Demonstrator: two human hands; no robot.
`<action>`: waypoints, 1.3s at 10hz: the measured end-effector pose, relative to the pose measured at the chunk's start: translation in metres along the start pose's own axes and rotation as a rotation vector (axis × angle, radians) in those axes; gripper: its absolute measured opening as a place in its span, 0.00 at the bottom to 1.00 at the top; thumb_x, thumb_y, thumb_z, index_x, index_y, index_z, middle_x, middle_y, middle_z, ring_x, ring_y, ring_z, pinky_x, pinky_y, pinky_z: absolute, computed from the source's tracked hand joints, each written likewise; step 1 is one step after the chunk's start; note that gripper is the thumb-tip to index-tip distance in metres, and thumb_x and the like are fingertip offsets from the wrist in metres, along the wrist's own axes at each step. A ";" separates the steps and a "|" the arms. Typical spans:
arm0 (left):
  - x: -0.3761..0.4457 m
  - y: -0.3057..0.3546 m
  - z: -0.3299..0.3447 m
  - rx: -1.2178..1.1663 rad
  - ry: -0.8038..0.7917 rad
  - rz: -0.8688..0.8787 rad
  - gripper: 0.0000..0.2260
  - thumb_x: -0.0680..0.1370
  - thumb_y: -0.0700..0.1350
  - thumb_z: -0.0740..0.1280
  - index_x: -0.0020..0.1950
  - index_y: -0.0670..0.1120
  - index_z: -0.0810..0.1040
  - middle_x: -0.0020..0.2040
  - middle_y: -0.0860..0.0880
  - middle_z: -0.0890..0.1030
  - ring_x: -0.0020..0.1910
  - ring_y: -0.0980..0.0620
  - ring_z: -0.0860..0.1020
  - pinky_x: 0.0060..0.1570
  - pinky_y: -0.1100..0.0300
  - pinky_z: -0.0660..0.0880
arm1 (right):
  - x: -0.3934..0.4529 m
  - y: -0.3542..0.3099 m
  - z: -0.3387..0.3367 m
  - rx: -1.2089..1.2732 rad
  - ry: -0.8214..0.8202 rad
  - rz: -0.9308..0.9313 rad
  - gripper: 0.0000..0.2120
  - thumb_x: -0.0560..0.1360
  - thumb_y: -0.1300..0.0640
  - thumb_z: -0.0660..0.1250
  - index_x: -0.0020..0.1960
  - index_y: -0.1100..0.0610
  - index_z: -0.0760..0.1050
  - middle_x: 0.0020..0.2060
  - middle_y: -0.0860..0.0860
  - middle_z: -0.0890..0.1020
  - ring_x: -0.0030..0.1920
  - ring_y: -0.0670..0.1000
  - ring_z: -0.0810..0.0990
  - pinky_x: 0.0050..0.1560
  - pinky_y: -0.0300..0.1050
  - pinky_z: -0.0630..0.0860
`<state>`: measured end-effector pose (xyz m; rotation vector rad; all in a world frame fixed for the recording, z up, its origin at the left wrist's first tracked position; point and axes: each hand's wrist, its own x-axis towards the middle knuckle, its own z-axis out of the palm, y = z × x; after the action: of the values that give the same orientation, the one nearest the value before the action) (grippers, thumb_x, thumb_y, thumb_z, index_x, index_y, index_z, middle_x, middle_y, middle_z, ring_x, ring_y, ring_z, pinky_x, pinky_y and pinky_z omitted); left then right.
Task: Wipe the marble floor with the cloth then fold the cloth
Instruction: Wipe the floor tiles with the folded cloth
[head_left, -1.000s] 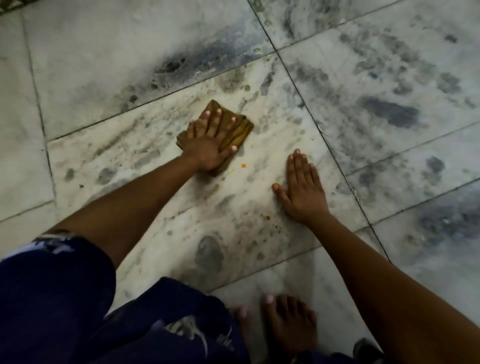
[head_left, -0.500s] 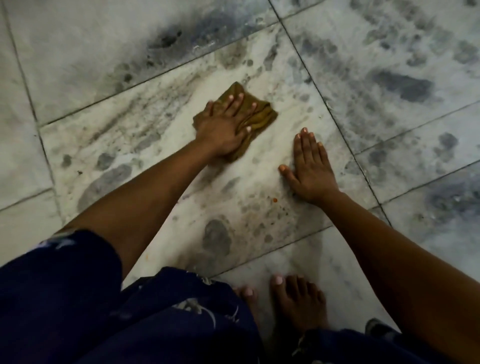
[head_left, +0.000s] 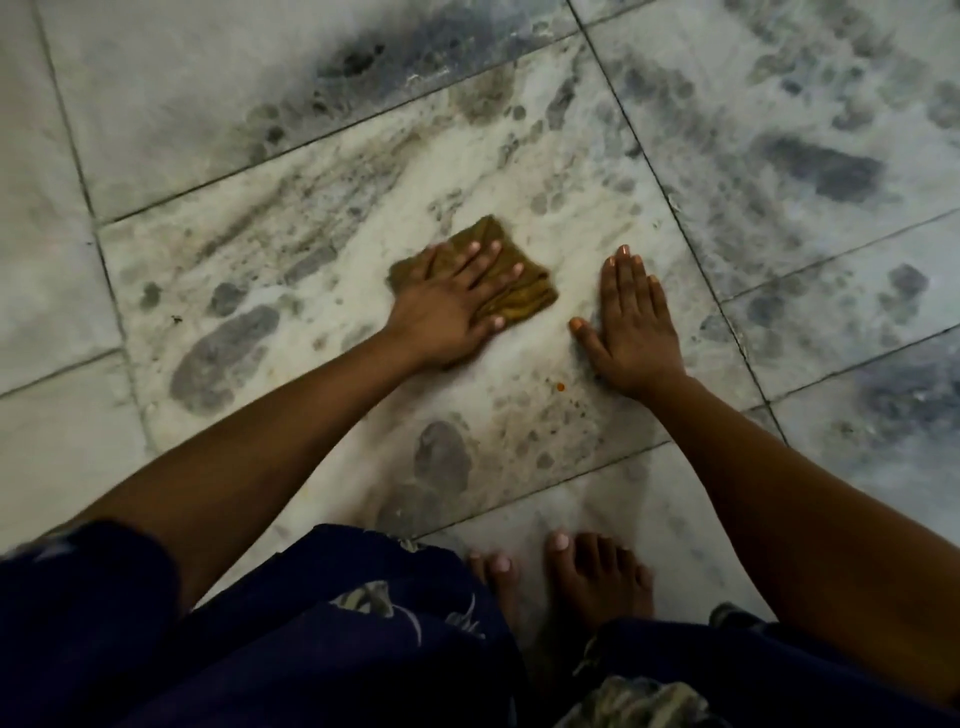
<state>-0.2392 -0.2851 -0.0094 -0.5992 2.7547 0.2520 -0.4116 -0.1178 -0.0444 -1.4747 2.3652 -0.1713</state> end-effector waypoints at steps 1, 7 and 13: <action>0.019 0.010 -0.009 0.016 -0.028 -0.017 0.25 0.81 0.57 0.49 0.76 0.57 0.45 0.78 0.50 0.46 0.77 0.49 0.46 0.72 0.44 0.41 | 0.000 0.001 -0.001 -0.005 -0.010 0.000 0.41 0.72 0.35 0.37 0.76 0.61 0.40 0.76 0.58 0.43 0.76 0.55 0.41 0.73 0.46 0.37; -0.027 0.021 0.016 -0.079 0.058 -0.023 0.25 0.80 0.58 0.47 0.76 0.56 0.51 0.78 0.49 0.51 0.76 0.47 0.50 0.71 0.46 0.42 | 0.000 -0.012 -0.007 0.046 0.032 -0.024 0.38 0.74 0.38 0.38 0.76 0.62 0.43 0.76 0.59 0.46 0.76 0.56 0.43 0.73 0.45 0.37; -0.045 0.004 0.029 -0.131 0.094 -0.238 0.25 0.79 0.58 0.46 0.77 0.55 0.50 0.78 0.47 0.50 0.76 0.47 0.49 0.70 0.44 0.39 | 0.024 -0.038 0.006 -0.017 0.016 -0.107 0.37 0.75 0.40 0.38 0.76 0.62 0.43 0.76 0.59 0.47 0.76 0.56 0.44 0.73 0.50 0.40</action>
<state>-0.1943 -0.2575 -0.0210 -0.9886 2.7362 0.3591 -0.3871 -0.1563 -0.0446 -1.6153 2.3065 -0.1902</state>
